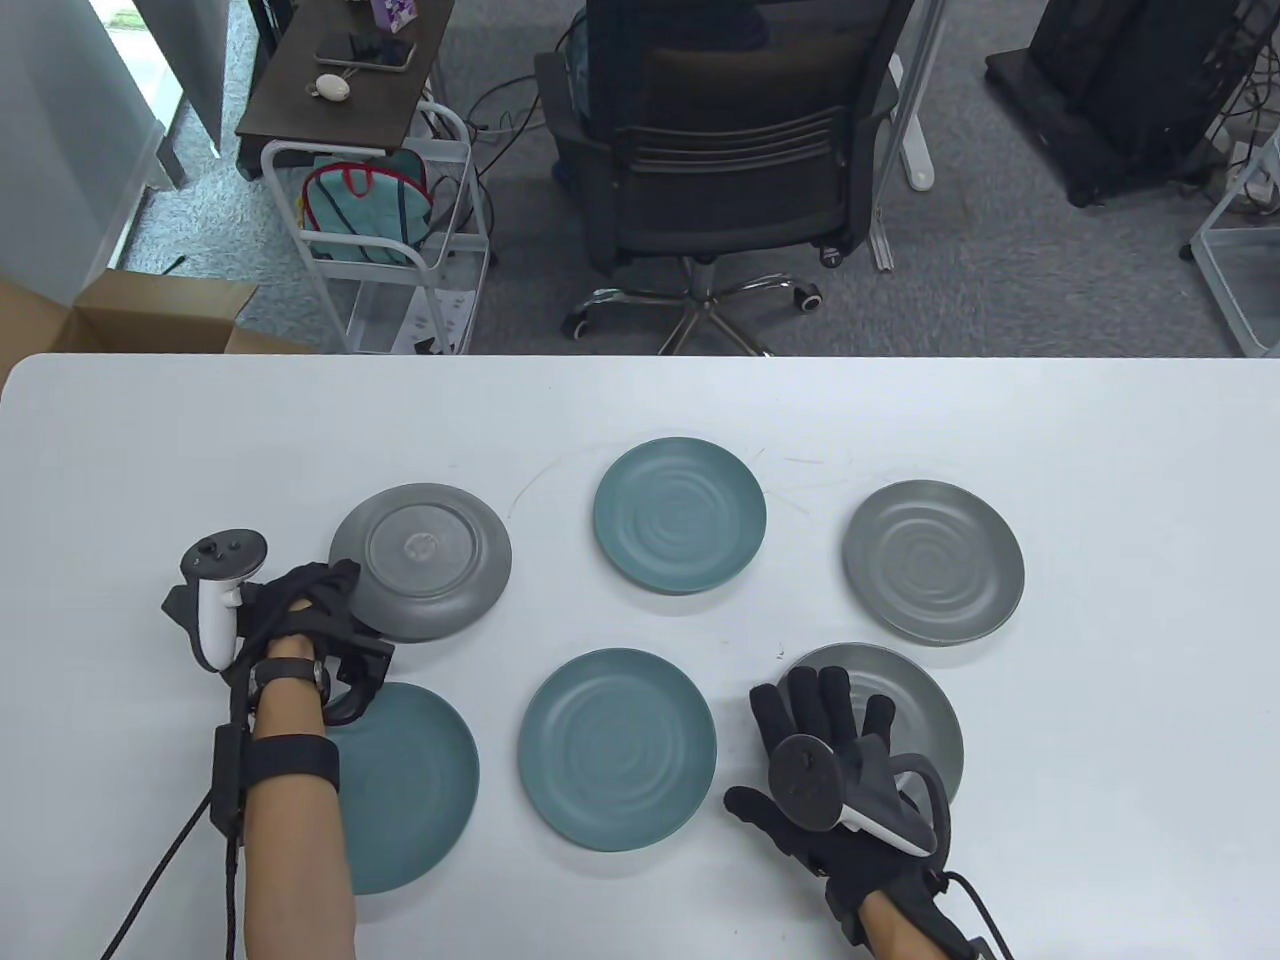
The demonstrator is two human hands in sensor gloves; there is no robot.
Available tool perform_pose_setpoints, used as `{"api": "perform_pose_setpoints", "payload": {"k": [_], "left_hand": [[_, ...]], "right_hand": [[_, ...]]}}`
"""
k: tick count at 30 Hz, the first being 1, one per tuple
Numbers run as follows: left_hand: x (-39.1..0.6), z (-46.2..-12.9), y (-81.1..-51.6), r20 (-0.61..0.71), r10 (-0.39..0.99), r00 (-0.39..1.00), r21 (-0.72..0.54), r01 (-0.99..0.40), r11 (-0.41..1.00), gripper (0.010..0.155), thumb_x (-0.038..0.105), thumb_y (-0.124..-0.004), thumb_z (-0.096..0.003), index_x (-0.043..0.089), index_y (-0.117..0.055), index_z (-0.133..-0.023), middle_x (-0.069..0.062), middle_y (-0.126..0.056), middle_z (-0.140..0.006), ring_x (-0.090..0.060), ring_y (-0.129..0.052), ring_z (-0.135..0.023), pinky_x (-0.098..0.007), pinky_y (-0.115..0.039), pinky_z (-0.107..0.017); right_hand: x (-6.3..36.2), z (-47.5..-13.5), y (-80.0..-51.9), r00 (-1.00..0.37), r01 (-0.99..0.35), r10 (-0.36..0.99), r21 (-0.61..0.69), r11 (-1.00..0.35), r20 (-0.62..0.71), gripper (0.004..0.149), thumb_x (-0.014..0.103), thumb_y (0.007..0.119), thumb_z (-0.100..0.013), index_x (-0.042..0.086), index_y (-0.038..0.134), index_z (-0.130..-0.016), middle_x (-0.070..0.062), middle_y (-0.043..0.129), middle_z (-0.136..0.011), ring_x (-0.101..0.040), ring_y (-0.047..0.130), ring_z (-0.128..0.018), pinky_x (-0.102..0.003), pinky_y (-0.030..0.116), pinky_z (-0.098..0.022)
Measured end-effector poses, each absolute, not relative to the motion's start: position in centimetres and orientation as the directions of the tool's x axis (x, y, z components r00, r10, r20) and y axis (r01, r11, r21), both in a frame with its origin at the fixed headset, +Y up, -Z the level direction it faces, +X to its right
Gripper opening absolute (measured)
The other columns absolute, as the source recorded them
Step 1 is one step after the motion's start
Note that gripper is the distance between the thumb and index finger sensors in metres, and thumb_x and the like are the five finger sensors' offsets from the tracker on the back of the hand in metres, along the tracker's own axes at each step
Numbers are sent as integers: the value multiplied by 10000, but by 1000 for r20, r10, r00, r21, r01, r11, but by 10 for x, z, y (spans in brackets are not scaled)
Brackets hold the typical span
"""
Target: Flip plate to back facing up
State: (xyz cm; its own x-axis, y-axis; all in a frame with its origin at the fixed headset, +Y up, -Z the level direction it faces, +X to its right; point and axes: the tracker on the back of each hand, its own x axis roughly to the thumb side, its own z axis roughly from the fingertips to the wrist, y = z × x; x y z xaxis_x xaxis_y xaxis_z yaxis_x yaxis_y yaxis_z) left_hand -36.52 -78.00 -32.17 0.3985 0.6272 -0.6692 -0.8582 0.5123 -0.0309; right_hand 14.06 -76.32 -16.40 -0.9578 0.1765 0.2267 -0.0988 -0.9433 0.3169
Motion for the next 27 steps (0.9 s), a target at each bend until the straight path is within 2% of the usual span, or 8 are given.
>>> {"api": "perform_pose_setpoints", "payload": {"k": [19, 27], "left_hand": [[-358, -328, -770, -693, 492, 526, -129, -762, 634, 658, 434, -660, -576, -19, -630, -1053, -127, -870, -840, -286, -1091, -533, -334, -912, -358], [-350, -330, -766, -685, 394, 613, -174, -663, 728, 645, 440, -666, -574, -2, -645, -1044, -106, -881, -816, -276, -1092, -491, -331, -907, -341]], "right_hand": [[141, -164, -763, -959, -94, 171, 314, -945, 228, 917, 641, 611, -495, 172, 154, -1136, -230, 88, -1174, -470, 52, -1058, -722, 74, -684], [140, -163, -763, -958, -91, 169, 314, -945, 231, 918, 640, 613, -495, 171, 154, -1136, -231, 89, -1174, -471, 53, -1058, -722, 74, -684]]}}
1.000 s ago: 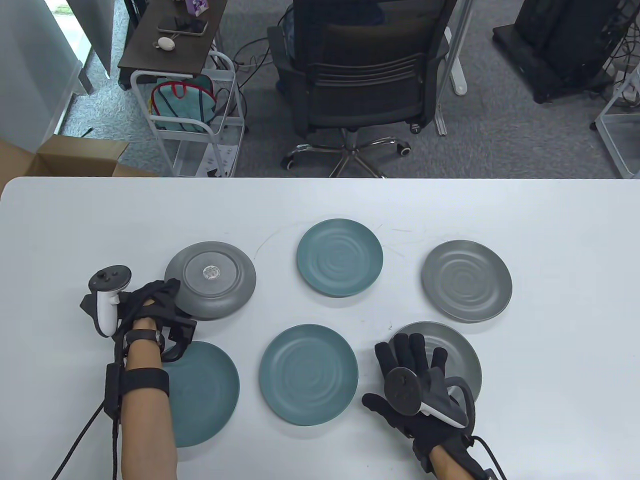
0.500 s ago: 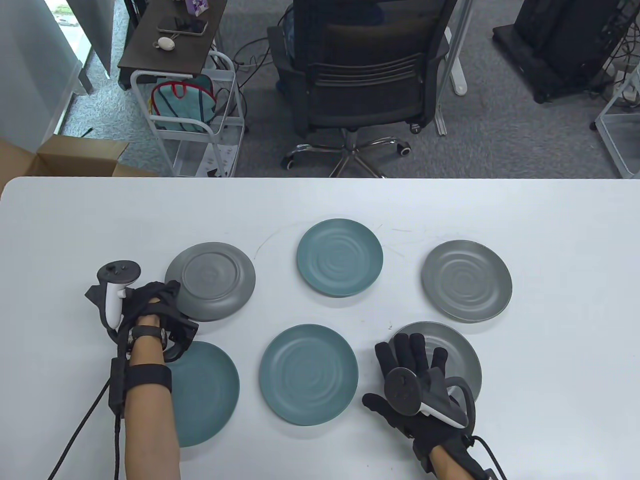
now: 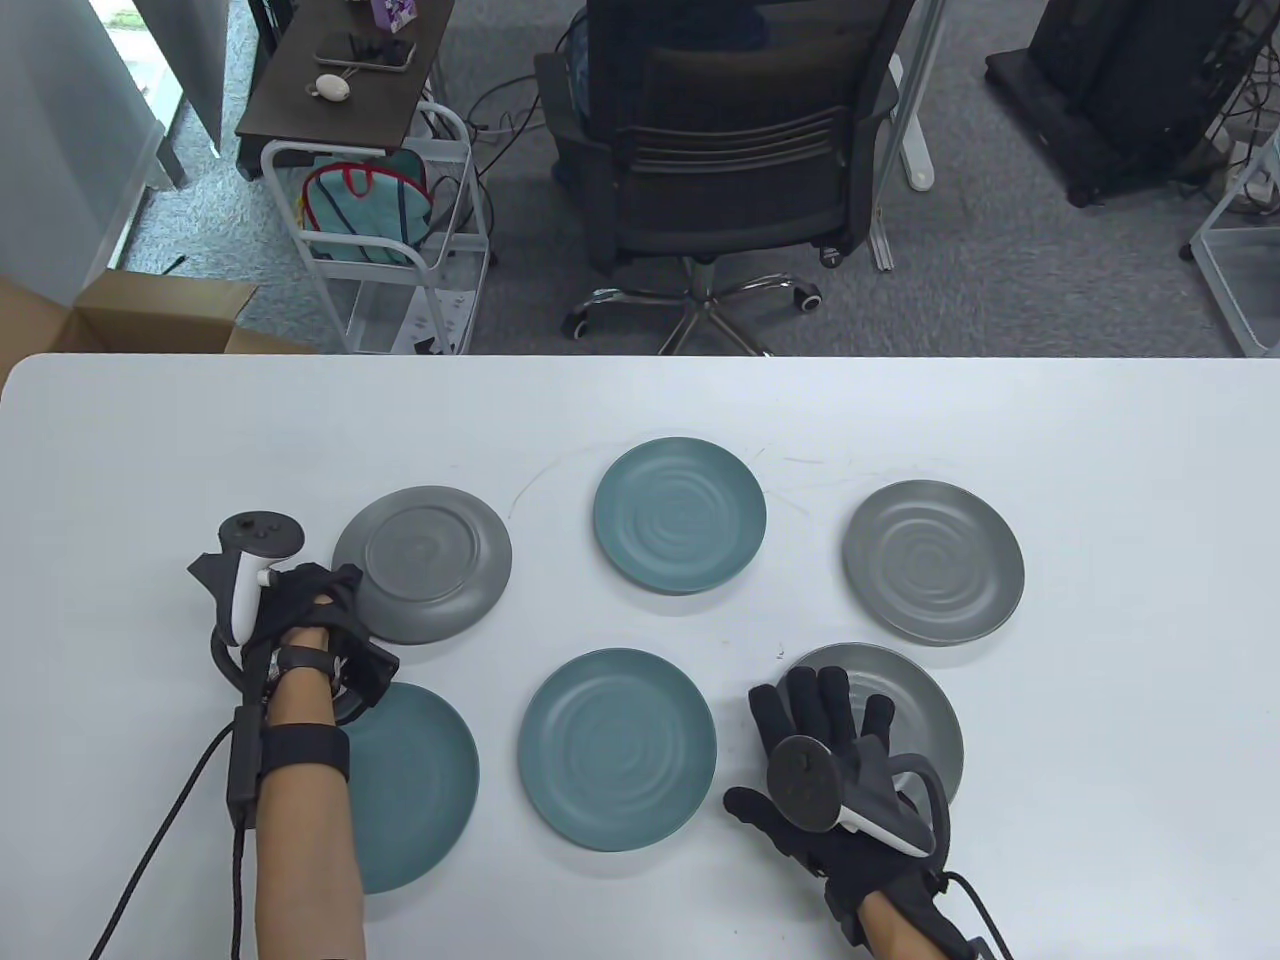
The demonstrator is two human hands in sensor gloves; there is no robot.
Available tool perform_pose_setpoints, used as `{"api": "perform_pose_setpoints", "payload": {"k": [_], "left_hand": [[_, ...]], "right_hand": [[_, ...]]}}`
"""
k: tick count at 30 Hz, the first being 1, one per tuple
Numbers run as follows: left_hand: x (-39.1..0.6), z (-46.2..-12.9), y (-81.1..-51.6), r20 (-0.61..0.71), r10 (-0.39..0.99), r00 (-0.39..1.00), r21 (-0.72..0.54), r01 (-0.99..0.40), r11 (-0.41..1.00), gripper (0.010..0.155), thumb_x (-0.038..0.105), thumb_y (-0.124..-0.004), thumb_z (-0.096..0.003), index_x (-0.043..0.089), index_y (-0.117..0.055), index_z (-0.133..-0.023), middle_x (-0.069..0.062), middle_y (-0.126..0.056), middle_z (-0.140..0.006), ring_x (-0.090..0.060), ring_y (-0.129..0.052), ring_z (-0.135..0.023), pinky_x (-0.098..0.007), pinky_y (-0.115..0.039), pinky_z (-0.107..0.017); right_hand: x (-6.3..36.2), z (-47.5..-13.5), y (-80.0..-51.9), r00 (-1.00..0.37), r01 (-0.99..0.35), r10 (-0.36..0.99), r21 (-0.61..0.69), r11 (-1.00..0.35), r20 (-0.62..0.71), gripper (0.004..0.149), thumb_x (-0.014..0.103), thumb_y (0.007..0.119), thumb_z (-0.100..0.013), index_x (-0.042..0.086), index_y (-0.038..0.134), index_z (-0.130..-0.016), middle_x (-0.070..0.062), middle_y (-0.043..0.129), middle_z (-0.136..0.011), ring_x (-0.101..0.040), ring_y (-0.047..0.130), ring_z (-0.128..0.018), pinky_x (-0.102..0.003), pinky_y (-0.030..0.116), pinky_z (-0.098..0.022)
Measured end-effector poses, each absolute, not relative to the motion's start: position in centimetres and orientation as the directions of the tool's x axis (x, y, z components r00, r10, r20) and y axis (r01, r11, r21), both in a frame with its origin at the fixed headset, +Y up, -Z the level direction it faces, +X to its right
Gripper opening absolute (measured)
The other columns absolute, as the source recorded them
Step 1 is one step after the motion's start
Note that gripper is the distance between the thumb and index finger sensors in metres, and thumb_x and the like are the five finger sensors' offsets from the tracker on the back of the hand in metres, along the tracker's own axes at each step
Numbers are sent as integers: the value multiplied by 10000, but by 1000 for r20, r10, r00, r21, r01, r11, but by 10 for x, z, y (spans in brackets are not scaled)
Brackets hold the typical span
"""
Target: Flip plate to back facing up
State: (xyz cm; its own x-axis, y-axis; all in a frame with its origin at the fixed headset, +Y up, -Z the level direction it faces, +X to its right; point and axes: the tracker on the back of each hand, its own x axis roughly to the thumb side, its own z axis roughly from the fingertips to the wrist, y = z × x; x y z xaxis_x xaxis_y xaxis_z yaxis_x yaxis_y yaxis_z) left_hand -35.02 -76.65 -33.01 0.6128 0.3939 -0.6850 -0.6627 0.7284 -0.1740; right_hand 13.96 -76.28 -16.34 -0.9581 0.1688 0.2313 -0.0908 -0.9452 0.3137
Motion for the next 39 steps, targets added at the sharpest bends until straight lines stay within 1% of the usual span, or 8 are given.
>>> {"api": "perform_pose_setpoints", "payload": {"k": [5, 21, 28, 31, 36, 39], "left_hand": [[-345, -332, -765, -671, 319, 669, -210, -584, 784, 635, 441, -672, -572, 6, -661, -1035, -89, -890, -800, -263, -1093, -469, -324, -908, -330], [-338, -335, -763, -644, 242, 726, -257, -503, 825, 639, 450, -682, -568, 11, -673, -1032, -89, -895, -796, -269, -1092, -463, -328, -907, -326], [-333, -337, -760, -624, 173, 762, -290, -431, 854, 645, 465, -677, -568, 18, -677, -1032, -88, -895, -797, -277, -1089, -472, -336, -907, -332], [-332, -337, -760, -620, 169, 766, -293, -426, 856, 642, 466, -677, -567, 22, -678, -1031, -85, -895, -798, -279, -1088, -474, -338, -905, -334], [-330, -335, -757, -601, 178, 779, -292, -422, 858, 665, 482, -673, -565, 22, -659, -1046, -106, -885, -826, -305, -1082, -525, -359, -903, -362], [-328, -333, -752, -580, 173, 796, -313, -415, 854, 704, 523, -652, -564, 22, -645, -1058, -114, -886, -843, -325, -1078, -577, -367, -901, -374]], "right_hand": [[139, -163, -763, -958, -88, 167, 315, -945, 234, 916, 641, 612, -494, 174, 155, -1136, -231, 89, -1174, -469, 52, -1059, -721, 75, -685], [137, -162, -763, -956, -82, 165, 319, -944, 242, 917, 641, 611, -495, 174, 151, -1136, -229, 87, -1175, -468, 50, -1059, -721, 72, -685], [136, -162, -763, -956, -81, 163, 315, -946, 243, 916, 642, 611, -496, 174, 151, -1136, -229, 86, -1174, -467, 50, -1060, -721, 72, -685], [136, -162, -763, -956, -81, 163, 316, -945, 243, 917, 641, 612, -495, 174, 152, -1136, -229, 87, -1174, -468, 51, -1059, -721, 73, -685], [136, -162, -763, -956, -80, 162, 315, -946, 244, 917, 642, 611, -495, 174, 152, -1136, -229, 88, -1175, -468, 52, -1059, -722, 73, -684], [136, -162, -763, -957, -85, 166, 317, -944, 239, 916, 641, 612, -495, 175, 151, -1136, -229, 87, -1174, -469, 51, -1059, -721, 72, -685]]}}
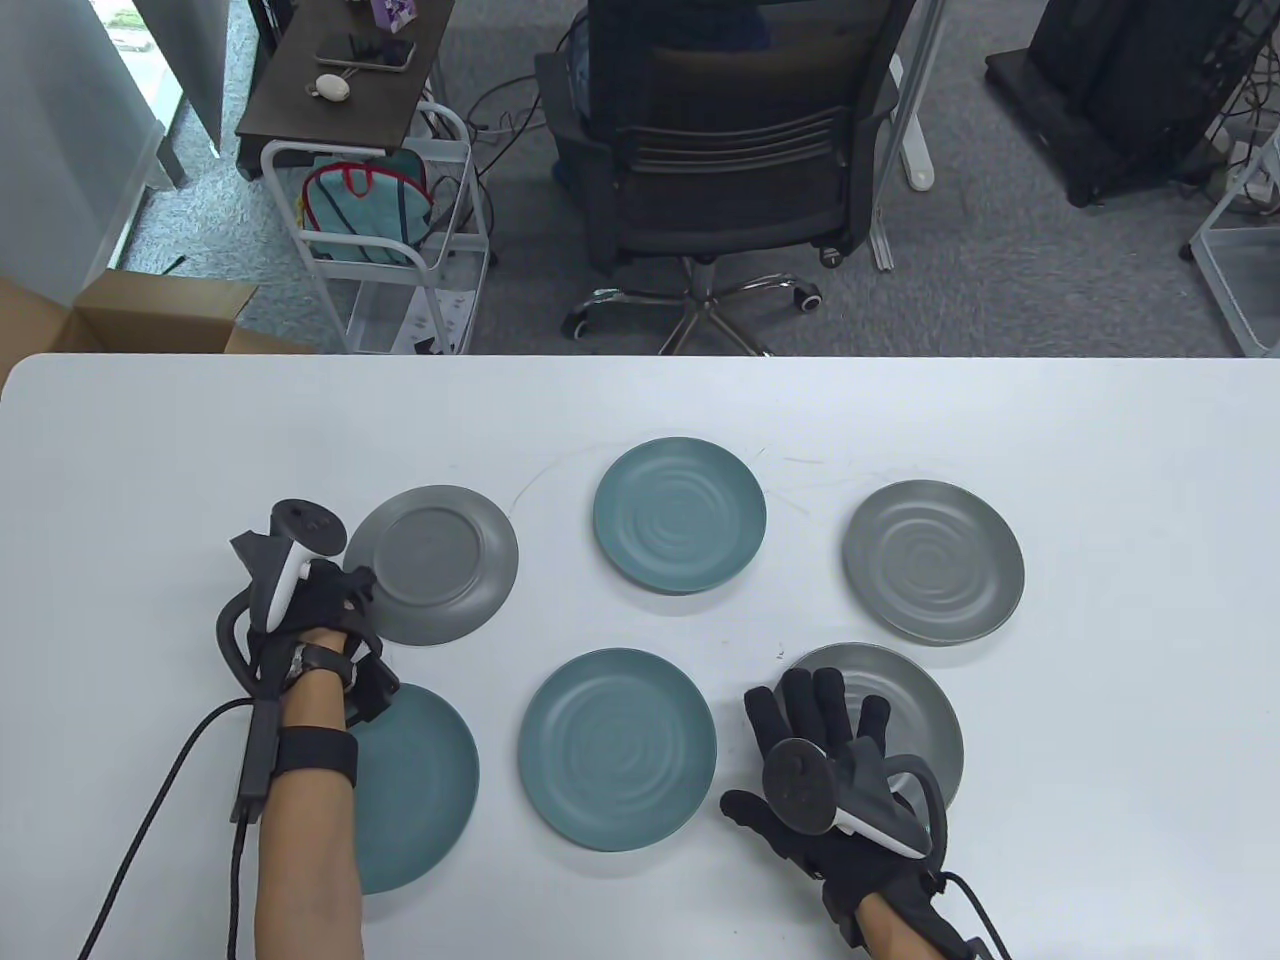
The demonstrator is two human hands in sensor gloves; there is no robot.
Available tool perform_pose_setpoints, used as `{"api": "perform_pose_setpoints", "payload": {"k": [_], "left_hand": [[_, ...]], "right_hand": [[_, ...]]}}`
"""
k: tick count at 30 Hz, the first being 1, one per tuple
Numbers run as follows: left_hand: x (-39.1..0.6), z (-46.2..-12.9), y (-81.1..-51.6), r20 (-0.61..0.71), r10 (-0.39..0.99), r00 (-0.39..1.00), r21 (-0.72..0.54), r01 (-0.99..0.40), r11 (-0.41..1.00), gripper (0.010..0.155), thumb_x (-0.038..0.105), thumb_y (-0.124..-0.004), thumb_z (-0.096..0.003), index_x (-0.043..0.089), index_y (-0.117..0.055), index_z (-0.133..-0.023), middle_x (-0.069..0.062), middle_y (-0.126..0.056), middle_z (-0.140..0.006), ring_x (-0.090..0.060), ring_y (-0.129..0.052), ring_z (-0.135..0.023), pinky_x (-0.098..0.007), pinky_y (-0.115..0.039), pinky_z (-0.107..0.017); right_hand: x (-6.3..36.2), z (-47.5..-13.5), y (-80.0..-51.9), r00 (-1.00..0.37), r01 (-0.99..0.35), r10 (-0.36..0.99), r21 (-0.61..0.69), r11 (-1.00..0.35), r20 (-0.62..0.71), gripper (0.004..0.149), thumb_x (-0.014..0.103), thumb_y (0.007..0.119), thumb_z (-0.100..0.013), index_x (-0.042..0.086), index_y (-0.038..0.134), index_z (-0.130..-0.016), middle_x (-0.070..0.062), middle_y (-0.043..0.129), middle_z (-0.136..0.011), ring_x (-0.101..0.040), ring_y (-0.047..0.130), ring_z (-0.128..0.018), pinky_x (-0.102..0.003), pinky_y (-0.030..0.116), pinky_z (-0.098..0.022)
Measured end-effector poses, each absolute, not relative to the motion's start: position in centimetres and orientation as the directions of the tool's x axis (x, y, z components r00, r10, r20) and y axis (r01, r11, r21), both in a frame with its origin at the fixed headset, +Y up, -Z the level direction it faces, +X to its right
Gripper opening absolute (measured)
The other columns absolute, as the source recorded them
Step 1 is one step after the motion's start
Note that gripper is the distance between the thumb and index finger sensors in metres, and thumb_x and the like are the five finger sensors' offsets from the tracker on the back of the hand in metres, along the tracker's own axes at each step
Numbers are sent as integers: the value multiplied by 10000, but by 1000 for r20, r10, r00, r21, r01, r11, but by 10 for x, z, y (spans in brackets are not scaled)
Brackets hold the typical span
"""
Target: Flip plate to back facing up
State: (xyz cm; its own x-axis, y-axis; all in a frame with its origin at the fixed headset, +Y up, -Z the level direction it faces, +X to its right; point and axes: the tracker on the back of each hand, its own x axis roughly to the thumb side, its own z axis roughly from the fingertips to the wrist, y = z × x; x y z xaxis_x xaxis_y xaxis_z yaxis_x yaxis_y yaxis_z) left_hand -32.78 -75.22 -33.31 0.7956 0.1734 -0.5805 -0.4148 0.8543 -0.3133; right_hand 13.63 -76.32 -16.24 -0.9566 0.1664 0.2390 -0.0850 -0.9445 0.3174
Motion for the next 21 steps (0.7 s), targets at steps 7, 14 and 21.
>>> {"api": "perform_pose_setpoints", "payload": {"k": [7, 14, 21], "left_hand": [[-320, -325, -733, -501, 188, 845, -329, -387, 861, 775, 588, -608, -563, 49, -561, -1118, -159, -811, -964, -407, -985, -780, -457, -862, -499], [-304, -305, -712, -353, 207, 913, -341, -331, 880, 811, 619, -587, -563, 79, -481, -1159, -187, -698, -1067, -458, -863, -926, -529, -805, -583], [-282, -272, -699, -173, 155, 973, -335, -206, 920, 826, 633, -578, -563, 98, -441, -1177, -195, -640, -1108, -474, -794, -987, -572, -759, -629]], "right_hand": [[137, -162, -762, -958, -82, 158, 303, -949, 237, 917, 641, 612, -494, 173, 154, -1135, -228, 91, -1174, -469, 54, -1059, -721, 75, -684], [139, -162, -761, -959, -82, 155, 293, -953, 237, 917, 641, 612, -493, 173, 156, -1135, -231, 92, -1174, -470, 55, -1058, -722, 77, -683], [140, -159, -760, -959, -80, 151, 283, -956, 241, 918, 641, 613, -494, 171, 155, -1135, -232, 92, -1173, -472, 56, -1058, -723, 78, -682]]}}
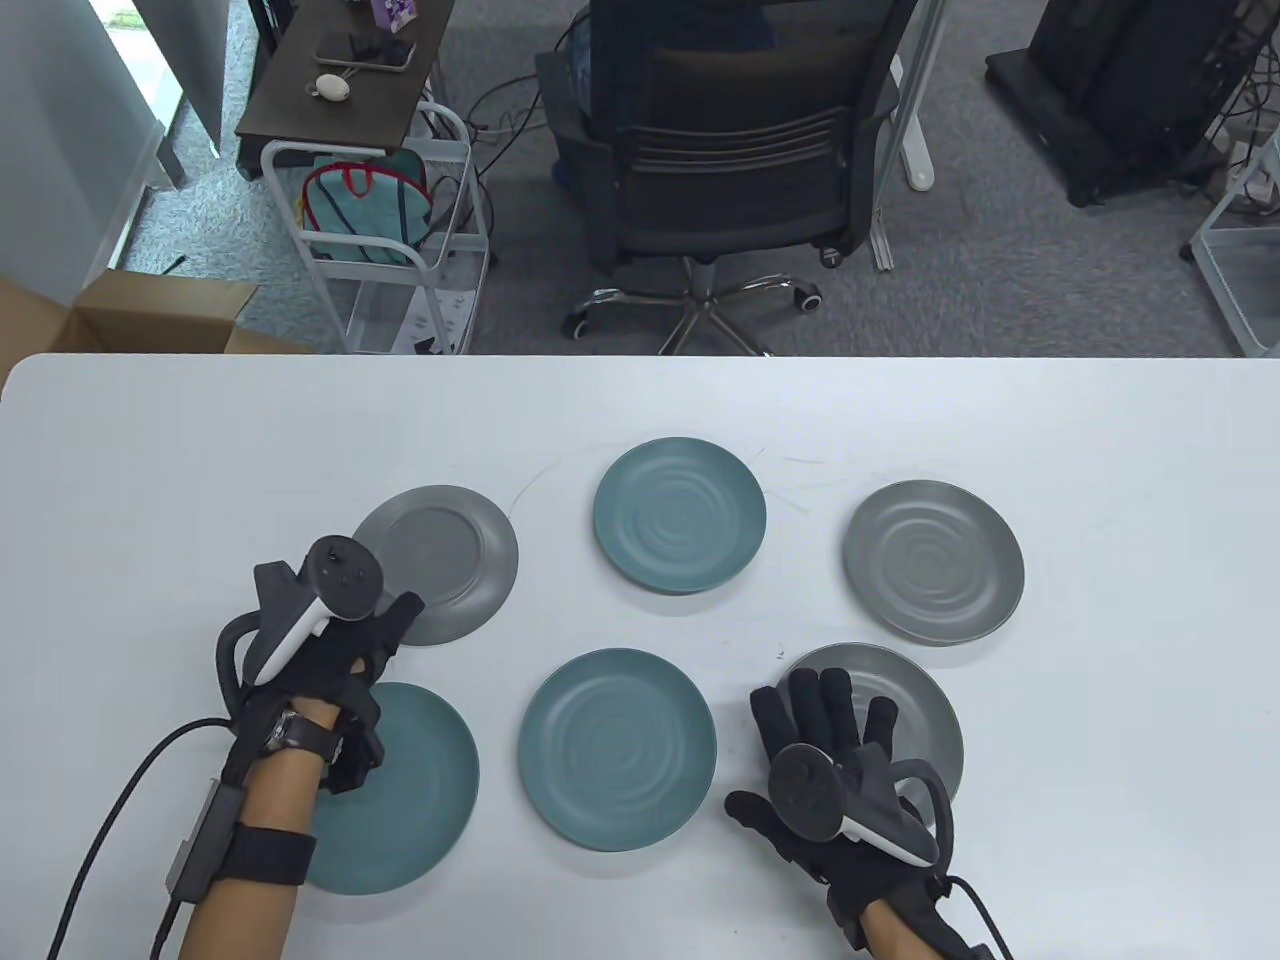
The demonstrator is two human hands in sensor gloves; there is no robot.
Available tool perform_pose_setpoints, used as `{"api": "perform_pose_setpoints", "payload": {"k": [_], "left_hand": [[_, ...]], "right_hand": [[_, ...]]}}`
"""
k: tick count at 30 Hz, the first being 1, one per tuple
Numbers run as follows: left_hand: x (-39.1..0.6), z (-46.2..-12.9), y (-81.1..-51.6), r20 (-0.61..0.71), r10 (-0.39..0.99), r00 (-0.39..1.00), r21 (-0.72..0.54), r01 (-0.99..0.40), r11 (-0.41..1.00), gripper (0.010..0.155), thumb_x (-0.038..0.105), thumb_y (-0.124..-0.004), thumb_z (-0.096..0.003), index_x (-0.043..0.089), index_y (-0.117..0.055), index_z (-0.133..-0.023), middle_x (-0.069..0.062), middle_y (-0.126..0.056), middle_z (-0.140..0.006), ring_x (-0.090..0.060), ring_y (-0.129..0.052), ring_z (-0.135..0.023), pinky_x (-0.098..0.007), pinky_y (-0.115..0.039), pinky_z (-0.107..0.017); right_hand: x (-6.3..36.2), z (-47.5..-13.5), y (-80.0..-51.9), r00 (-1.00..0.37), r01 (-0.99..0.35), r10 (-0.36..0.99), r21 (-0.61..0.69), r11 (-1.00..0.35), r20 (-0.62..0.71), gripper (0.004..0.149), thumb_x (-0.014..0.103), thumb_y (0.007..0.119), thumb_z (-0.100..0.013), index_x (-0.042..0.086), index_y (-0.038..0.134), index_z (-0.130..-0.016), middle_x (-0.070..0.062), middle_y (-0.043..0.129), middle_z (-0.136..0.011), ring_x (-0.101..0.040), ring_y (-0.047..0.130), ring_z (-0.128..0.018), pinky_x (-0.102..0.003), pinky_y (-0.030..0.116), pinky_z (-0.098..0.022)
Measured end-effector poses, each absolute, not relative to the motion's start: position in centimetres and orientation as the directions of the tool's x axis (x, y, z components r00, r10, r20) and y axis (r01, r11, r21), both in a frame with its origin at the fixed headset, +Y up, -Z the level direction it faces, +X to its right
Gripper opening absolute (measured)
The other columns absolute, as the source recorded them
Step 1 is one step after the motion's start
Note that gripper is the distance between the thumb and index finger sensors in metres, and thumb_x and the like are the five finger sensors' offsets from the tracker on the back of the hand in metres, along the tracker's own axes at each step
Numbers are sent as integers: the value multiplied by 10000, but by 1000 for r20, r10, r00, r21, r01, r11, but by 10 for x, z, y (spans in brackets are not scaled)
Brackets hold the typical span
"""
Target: Flip plate to back facing up
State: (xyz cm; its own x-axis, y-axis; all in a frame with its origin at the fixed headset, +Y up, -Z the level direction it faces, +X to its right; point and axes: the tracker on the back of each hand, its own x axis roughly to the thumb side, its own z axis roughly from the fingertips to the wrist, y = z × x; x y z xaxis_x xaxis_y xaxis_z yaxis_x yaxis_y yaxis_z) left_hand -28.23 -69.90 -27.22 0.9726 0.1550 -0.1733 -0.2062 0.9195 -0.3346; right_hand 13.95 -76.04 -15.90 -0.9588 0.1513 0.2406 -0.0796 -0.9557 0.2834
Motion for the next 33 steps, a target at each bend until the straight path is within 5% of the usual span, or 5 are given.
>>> {"api": "perform_pose_setpoints", "payload": {"k": [17, 33], "left_hand": [[-240, -186, -739, 91, -15, 996, -437, 54, 898, 843, 645, -560, -564, 102, -393, -1187, -220, -615, -1117, -508, -775, -984, -561, -764, -626], [-214, -161, -767, 132, -97, 986, -454, 147, 879, 850, 652, -564, -557, 85, -434, -1176, -305, -631, -1052, -544, -828, -891, -535, -821, -558]], "right_hand": [[138, -153, -759, -955, -81, 152, 269, -960, 254, 917, 641, 613, -493, 171, 157, -1135, -231, 93, -1173, -471, 58, -1058, -722, 79, -683], [136, -147, -761, -950, -76, 156, 283, -956, 272, 917, 641, 613, -492, 173, 156, -1134, -231, 92, -1172, -471, 57, -1057, -723, 82, -682]]}}
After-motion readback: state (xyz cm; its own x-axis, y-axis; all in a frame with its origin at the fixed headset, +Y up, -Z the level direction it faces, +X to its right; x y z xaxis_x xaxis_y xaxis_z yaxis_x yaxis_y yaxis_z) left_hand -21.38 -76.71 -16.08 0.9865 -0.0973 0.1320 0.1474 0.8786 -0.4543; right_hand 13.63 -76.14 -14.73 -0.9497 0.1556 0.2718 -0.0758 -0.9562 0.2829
